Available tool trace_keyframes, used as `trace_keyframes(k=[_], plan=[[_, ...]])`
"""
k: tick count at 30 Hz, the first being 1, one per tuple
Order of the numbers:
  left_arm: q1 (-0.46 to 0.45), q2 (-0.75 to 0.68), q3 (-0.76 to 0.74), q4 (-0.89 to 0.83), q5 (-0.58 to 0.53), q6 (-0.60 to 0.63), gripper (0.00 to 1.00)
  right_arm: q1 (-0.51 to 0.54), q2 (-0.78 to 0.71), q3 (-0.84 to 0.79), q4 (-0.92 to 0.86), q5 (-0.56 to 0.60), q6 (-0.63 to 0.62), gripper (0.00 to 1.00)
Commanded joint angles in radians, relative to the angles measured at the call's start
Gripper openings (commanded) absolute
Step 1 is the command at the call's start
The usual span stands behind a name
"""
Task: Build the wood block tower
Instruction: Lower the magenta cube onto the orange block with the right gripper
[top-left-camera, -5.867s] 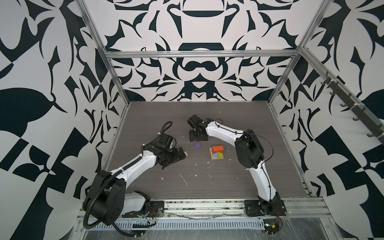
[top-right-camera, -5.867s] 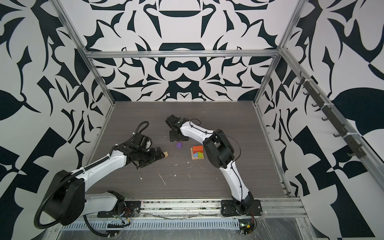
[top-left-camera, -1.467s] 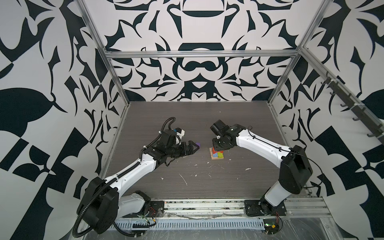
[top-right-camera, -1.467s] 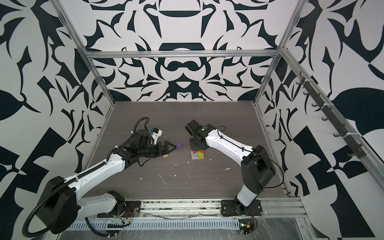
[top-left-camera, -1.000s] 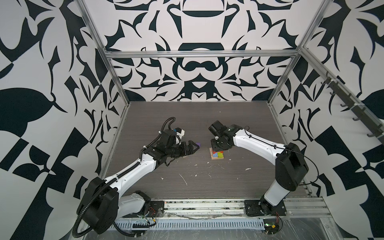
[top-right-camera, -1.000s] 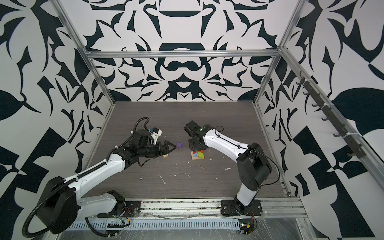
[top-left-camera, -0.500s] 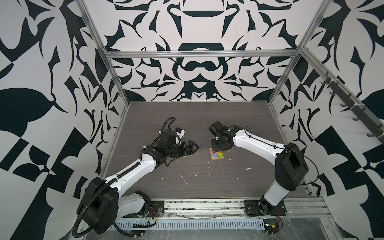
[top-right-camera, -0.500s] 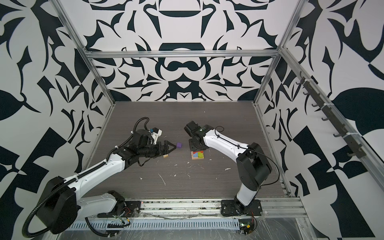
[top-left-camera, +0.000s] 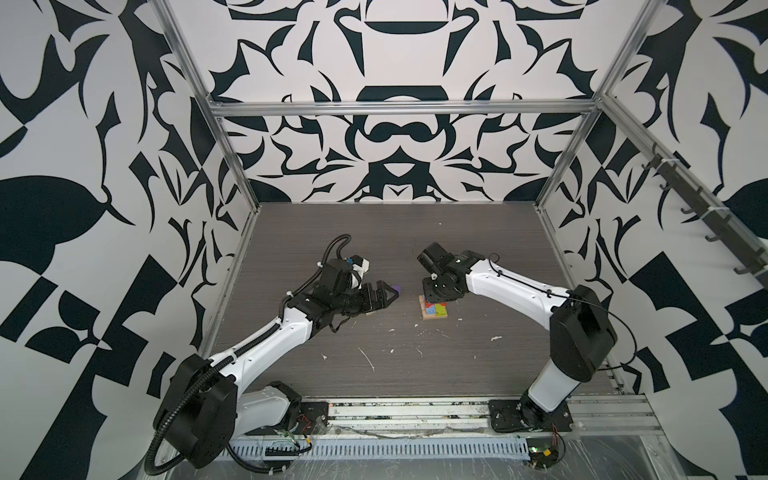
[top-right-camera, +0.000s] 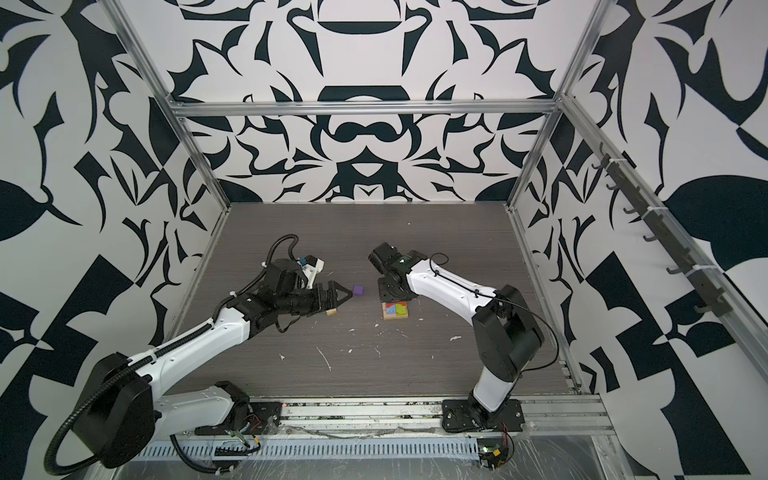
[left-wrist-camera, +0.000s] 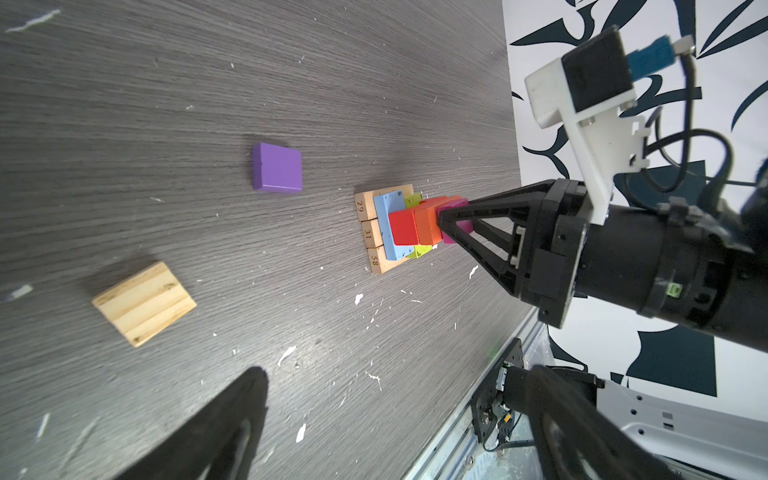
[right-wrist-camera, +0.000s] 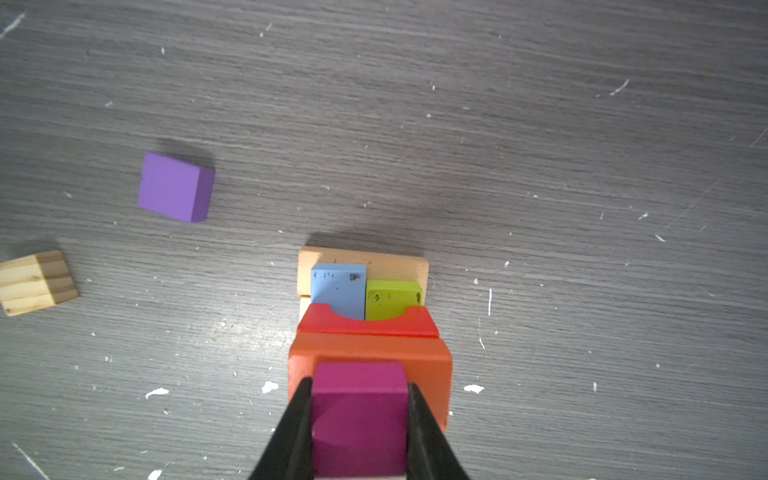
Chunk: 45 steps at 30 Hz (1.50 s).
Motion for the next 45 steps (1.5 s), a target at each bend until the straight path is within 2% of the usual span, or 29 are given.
trace_keyframes(k=[1,45], plan=[[-0.004,-0.018,-0.008,0.011,0.011,-0.005,1.0,-0.003,-0.038,-0.001,0.005,0.025,0.015,0.3],[-0.004,-0.03,-0.014,0.009,0.005,-0.004,1.0,-0.008,-0.044,-0.01,0.01,0.024,0.026,0.38]])
